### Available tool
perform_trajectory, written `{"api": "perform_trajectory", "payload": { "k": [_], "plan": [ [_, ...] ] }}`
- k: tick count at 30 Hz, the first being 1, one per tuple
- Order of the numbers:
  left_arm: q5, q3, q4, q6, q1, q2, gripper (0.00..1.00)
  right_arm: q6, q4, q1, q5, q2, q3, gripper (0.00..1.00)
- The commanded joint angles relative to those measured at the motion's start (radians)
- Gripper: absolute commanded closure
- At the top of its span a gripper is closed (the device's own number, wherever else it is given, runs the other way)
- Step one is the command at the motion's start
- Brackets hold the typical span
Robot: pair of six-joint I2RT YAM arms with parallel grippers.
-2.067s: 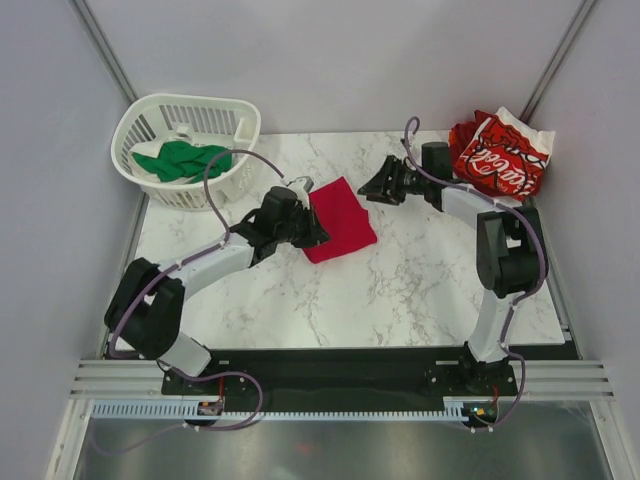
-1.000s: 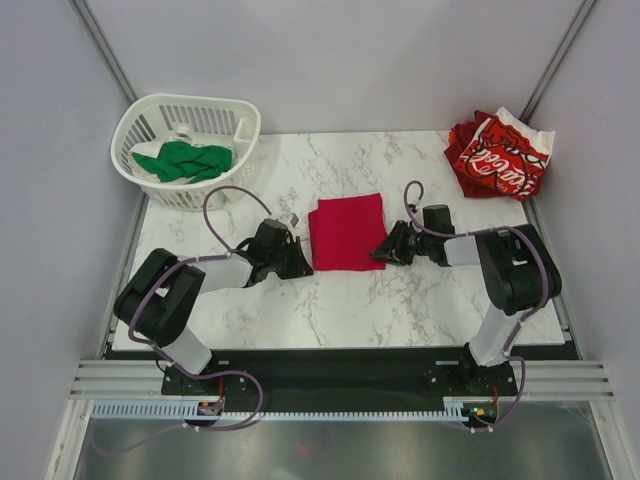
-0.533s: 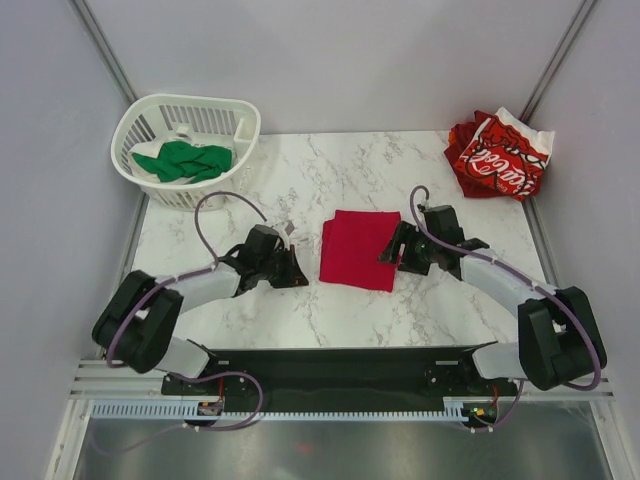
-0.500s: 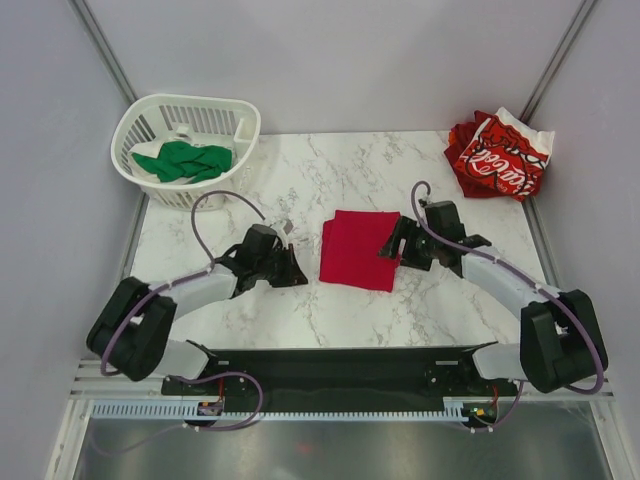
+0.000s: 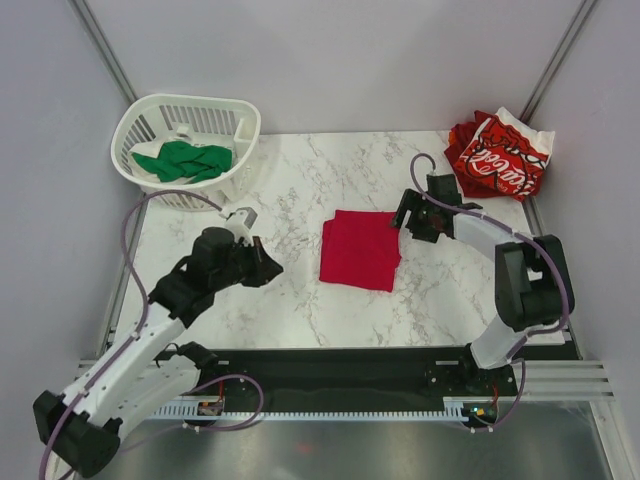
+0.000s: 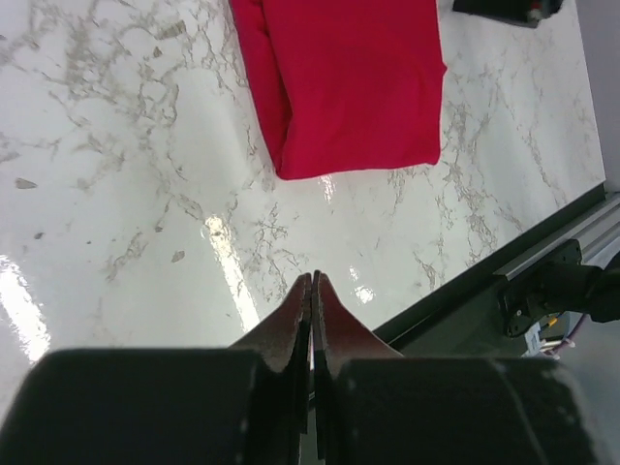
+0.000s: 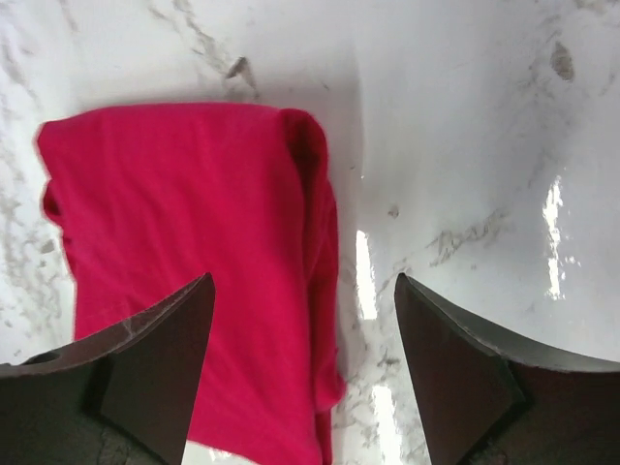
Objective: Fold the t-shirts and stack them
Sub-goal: Neatly place the folded tshirt to the corner
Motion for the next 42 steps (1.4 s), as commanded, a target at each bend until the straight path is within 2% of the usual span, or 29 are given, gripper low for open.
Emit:
{"api": "perform_trajectory", "payload": {
  "k": [1, 8, 11, 14, 15, 17, 18, 19, 20, 23, 26, 32, 42],
  "plan": [
    [-0.090, 0.036, -0.152, 0.085, 0.002, -0.143, 0.94, -0.012, 0.103, -0.013, -0.087, 0.085, 0.063, 0.18],
    [-0.146, 0.039, -0.197, 0.082, 0.000, -0.317, 0.89, 0.048, 0.238, -0.021, -0.190, 0.226, 0.021, 0.25],
    [-0.203, 0.066, -0.244, 0.069, -0.001, -0.358, 0.89, 0.068, 0.312, -0.021, -0.237, 0.272, -0.014, 0.30],
    [-0.223, 0.054, -0.244, 0.074, -0.001, -0.398, 0.87, 0.091, 0.376, -0.018, -0.268, 0.297, -0.054, 0.43],
    [-0.251, 0.047, -0.241, 0.071, -0.001, -0.417, 0.86, 0.099, 0.390, -0.019, -0.272, 0.300, -0.074, 0.54],
    [-0.274, 0.037, -0.243, 0.068, 0.000, -0.423, 0.86, 0.102, 0.423, -0.018, -0.280, 0.306, -0.092, 0.66],
    [-0.275, 0.037, -0.244, 0.066, -0.001, -0.423, 0.86, 0.099, 0.430, -0.018, -0.286, 0.308, -0.094, 0.79],
    [-0.277, 0.036, -0.241, 0.069, 0.000, -0.420, 0.86, 0.100, 0.452, -0.018, -0.297, 0.314, -0.095, 0.86],
    [-0.277, 0.036, -0.243, 0.071, 0.000, -0.417, 0.86, 0.103, 0.464, -0.016, -0.321, 0.319, -0.097, 0.98],
    [-0.274, 0.037, -0.241, 0.073, 0.000, -0.394, 0.86, 0.137, 0.539, -0.018, -0.374, 0.304, -0.101, 1.00],
    [-0.271, 0.040, -0.241, 0.076, 0.000, -0.382, 0.86, 0.160, 0.545, -0.018, -0.406, 0.236, -0.070, 1.00],
    [-0.278, 0.037, -0.241, 0.074, 0.000, -0.388, 0.86, 0.068, 0.314, -0.016, -0.343, 0.096, 0.123, 1.00],
    [-0.281, 0.039, -0.243, 0.074, 0.000, -0.397, 0.86, 0.011, 0.136, -0.019, -0.262, 0.110, 0.412, 1.00]
  ]
}}
